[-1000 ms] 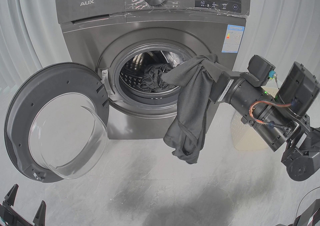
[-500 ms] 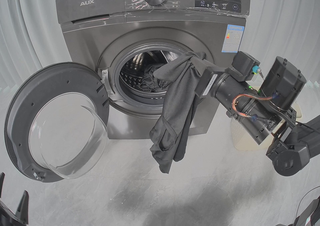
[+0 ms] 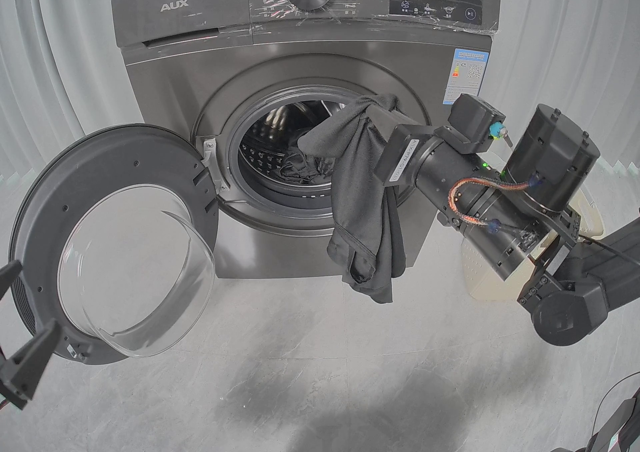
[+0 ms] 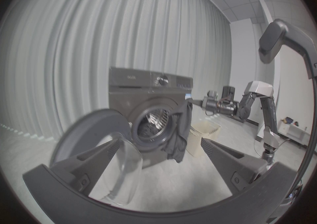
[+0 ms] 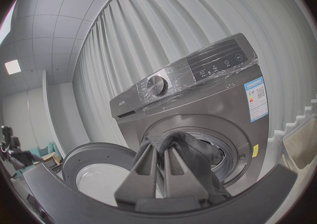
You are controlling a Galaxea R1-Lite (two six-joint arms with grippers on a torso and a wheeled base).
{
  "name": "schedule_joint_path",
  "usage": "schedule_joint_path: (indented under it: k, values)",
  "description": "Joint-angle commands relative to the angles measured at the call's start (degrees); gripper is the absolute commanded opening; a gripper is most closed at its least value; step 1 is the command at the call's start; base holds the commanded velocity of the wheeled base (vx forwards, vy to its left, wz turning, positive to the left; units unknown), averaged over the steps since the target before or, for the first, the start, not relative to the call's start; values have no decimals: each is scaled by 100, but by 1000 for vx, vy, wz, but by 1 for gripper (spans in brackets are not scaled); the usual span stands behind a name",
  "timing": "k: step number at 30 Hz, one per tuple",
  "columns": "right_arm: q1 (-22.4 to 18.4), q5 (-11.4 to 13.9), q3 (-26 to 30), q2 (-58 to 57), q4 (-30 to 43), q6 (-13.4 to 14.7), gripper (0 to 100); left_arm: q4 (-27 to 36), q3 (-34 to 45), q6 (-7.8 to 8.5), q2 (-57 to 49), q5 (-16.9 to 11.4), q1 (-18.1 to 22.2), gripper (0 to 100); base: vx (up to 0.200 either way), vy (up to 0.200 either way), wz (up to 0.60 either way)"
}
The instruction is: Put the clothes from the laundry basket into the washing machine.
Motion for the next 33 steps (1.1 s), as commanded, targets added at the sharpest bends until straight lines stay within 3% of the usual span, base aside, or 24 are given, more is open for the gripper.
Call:
schedule_joint_path:
  k: [1,6,10,19,28,33]
  values:
    - [-25,43,-336,92,37,3,0,-1221,685,169,2753,-544,-758,100,0,0,0]
    - [-34,43,-415,127,28,3,0,-1476,711,186,3350,-1089,-952,100,0,0,0]
    - [-25,34,-415,136,28,3,0,-1608,667,221,3728,-1142,-1013,100,0,0,0]
    - [-7,34,-477,215,37,3,0,-1942,614,221,4563,-1361,-1585,100,0,0,0]
    - [10,34,-556,241,28,3,0,-2127,439,221,5337,-1361,-1839,100,0,0,0]
    - [19,34,-556,250,37,3,0,-2689,395,221,5952,-1344,-1883,100,0,0,0]
